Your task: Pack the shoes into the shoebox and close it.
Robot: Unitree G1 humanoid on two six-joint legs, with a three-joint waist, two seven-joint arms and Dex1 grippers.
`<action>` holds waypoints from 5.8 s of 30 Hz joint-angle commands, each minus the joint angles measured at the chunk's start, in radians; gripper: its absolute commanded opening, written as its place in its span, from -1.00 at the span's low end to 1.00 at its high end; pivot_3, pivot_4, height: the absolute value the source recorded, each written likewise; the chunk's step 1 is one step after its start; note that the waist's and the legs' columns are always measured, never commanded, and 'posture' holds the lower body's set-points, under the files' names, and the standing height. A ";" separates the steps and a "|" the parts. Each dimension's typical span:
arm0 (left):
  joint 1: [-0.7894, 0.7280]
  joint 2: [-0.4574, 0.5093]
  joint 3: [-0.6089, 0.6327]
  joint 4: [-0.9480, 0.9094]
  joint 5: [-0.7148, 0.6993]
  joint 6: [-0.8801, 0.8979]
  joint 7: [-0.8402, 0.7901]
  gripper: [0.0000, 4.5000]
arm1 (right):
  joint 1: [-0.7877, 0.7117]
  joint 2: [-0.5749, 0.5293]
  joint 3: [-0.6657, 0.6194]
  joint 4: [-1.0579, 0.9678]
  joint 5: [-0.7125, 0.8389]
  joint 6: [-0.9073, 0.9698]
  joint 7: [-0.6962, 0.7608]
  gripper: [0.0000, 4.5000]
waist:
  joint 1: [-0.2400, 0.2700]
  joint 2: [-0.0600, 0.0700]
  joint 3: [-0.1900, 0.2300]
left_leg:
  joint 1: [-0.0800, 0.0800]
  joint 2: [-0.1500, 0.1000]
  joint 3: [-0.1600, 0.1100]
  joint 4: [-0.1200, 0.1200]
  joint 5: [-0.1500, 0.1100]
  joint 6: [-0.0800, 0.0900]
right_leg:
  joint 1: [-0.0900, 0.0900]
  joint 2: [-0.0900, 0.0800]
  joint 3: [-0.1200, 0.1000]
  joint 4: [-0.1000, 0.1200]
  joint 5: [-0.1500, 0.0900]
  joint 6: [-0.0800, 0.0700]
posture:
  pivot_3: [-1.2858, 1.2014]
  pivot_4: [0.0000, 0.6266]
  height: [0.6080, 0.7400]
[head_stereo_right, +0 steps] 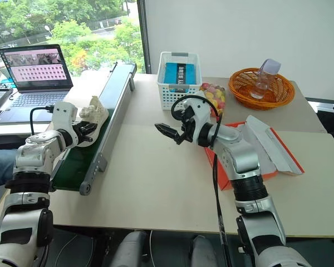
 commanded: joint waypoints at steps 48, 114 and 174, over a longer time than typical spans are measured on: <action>-0.245 -0.407 -0.355 -0.508 -0.171 0.065 -0.101 -0.96 | -0.073 0.099 -0.528 -0.142 0.620 0.425 -0.649 1.00 | -0.034 -0.002 0.002 | -0.006 0.000 -0.002 0.004 0.008 0.007 | -0.004 0.002 0.002 0.000 0.004 0.007 | 0.03 -0.52 0.93; -0.250 -0.150 -0.214 -0.610 -0.316 0.224 -0.217 0.68 | -0.205 -0.363 -0.395 0.123 0.655 0.538 -0.582 -0.79 | -0.027 0.003 0.005 | -0.006 -0.002 -0.005 0.006 0.007 0.008 | 0.000 0.002 0.003 -0.002 0.000 0.002 | 0.03 -0.52 0.93; -0.051 -0.098 -0.227 -0.716 -0.176 0.244 -0.032 0.79 | -0.336 -0.323 -0.153 0.225 -0.056 0.374 0.242 0.96 | -0.052 0.005 0.007 | 0.000 -0.002 -0.005 0.007 0.004 0.003 | 0.004 0.003 0.004 0.002 0.003 0.009 | 0.03 -0.52 0.93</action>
